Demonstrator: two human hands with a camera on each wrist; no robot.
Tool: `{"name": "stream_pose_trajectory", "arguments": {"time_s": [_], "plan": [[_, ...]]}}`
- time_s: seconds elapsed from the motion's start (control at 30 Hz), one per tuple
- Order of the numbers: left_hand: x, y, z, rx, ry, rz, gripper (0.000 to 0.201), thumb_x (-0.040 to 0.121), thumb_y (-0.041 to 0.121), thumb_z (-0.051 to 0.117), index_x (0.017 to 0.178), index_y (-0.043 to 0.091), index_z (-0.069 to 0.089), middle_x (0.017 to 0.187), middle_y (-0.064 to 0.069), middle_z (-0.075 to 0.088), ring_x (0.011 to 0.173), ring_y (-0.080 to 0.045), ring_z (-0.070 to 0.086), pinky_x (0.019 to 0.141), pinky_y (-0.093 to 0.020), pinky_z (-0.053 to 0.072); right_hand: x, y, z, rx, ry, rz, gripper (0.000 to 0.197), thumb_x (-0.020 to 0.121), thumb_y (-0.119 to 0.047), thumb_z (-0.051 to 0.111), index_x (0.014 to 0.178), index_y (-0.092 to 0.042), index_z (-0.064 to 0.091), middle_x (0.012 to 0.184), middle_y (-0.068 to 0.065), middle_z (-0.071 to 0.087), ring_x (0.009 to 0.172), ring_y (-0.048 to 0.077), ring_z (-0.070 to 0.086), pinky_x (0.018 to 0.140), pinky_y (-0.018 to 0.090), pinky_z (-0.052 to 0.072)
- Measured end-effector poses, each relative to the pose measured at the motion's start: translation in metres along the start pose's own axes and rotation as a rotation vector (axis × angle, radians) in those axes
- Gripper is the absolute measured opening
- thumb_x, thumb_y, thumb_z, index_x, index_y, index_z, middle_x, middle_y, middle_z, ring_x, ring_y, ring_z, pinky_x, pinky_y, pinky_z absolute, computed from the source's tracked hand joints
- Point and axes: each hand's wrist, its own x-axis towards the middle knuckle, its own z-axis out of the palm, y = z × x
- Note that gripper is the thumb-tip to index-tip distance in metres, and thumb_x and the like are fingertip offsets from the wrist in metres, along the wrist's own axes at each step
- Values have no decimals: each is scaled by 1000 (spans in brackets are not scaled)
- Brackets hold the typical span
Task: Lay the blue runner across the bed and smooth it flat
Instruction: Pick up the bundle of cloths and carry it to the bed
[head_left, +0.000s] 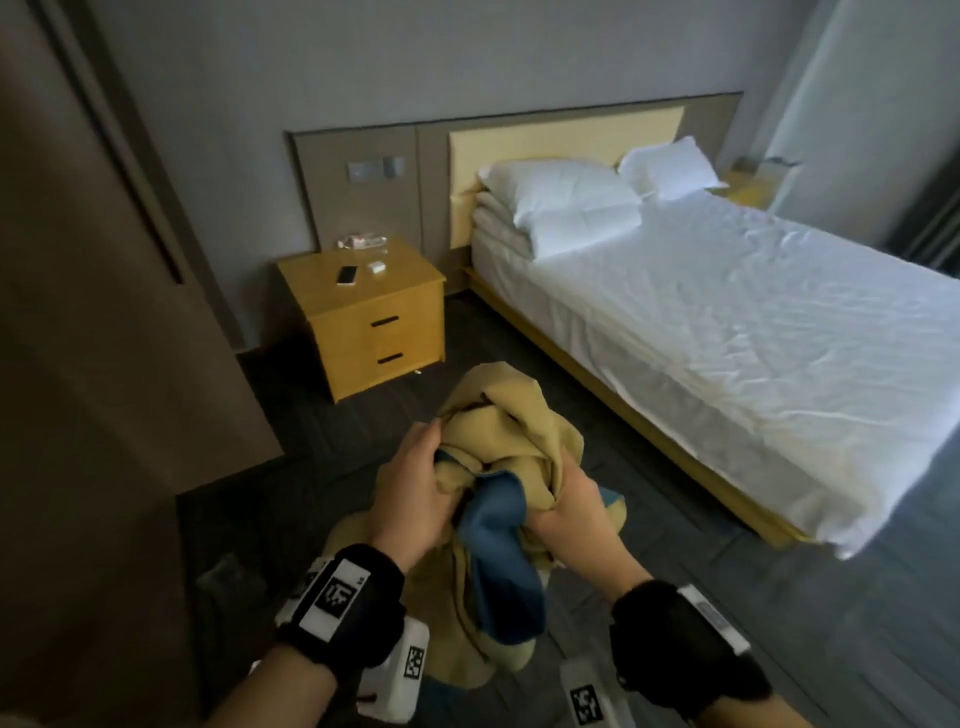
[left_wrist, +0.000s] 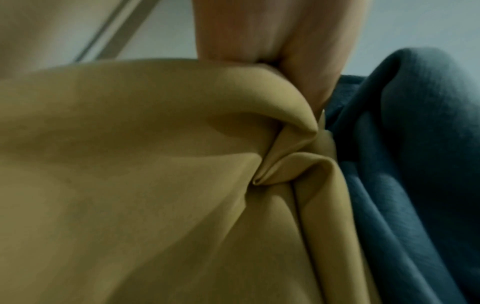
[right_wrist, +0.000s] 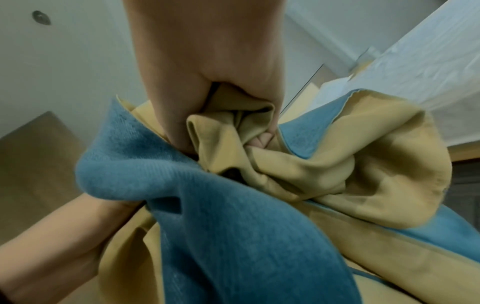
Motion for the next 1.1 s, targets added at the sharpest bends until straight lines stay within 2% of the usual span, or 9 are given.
{"name": "stream_pose_trajectory", "arguments": {"time_s": [0.07, 0.23, 0.3, 0.4, 0.63, 0.77, 0.9, 1.03, 1.1], "plan": [[24, 20, 39, 6, -66, 15, 60, 77, 9, 67, 132, 12, 44, 127, -9, 52, 118, -26, 53, 99, -35, 44, 9, 25, -39, -21, 39, 42, 57, 74, -32, 71, 125, -28, 46, 113, -12, 61, 105, 3, 58, 89, 24, 48], [72, 66, 124, -80, -226, 52, 66, 76, 4, 69, 136, 10, 41, 130, -11, 52, 121, -24, 50, 95, -27, 39, 18, 78, -115, -31, 126, 157, 50, 75, -25, 72, 118, -28, 48, 107, -10, 62, 97, 1, 58, 77, 11, 44], [92, 80, 156, -173, -286, 41, 64, 76, 4, 69, 134, 13, 43, 124, -3, 54, 117, -17, 52, 96, -26, 41, 20, 99, -143, 15, 133, 204, 53, 75, -15, 71, 121, -25, 48, 110, -5, 62, 102, 9, 59, 81, 19, 45], [121, 97, 204, -366, -359, -11, 44, 80, 6, 67, 114, 29, 53, 106, 12, 60, 97, -3, 58, 84, -23, 48, 24, 133, -183, 228, 44, 311, 60, 79, -11, 70, 124, -40, 42, 117, -12, 58, 107, 5, 58, 79, 12, 47], [212, 126, 323, -624, -489, -243, 25, 87, 15, 58, 97, 38, 56, 98, 6, 66, 93, -8, 63, 67, -20, 48, 94, 215, -226, 186, 61, 344, 114, 62, -31, 87, 146, -32, 10, 148, -11, 32, 134, -1, 35, 112, 22, 33], [289, 155, 378, -645, -548, -249, 28, 85, 13, 61, 108, 28, 56, 104, 1, 66, 98, -15, 63, 74, -24, 50, 163, 258, -256, 225, 288, 402, 104, 54, -37, 89, 140, -30, 29, 138, -11, 49, 128, 5, 47, 110, 40, 39], [363, 198, 428, -726, -568, -186, 38, 80, 6, 68, 101, 34, 55, 98, 7, 65, 81, 6, 66, 62, -9, 51, 232, 288, -303, 226, 512, 435, 87, 56, -24, 84, 131, -36, 42, 123, -8, 62, 117, 12, 58, 99, 48, 48], [417, 241, 475, -823, -664, -208, 56, 77, -3, 69, 122, 23, 49, 103, 7, 65, 89, 1, 67, 72, -16, 54, 277, 311, -356, 323, 723, 403, 69, 60, -17, 81, 122, -26, 53, 116, -7, 68, 109, 9, 63, 86, 19, 51], [445, 260, 500, -809, -738, -192, 54, 76, -2, 69, 123, 19, 52, 109, 2, 67, 101, -12, 66, 86, -27, 56, 299, 321, -388, 392, 806, 409, 55, 63, -18, 78, 115, -20, 59, 111, -4, 71, 104, 10, 66, 82, 18, 52]]}}
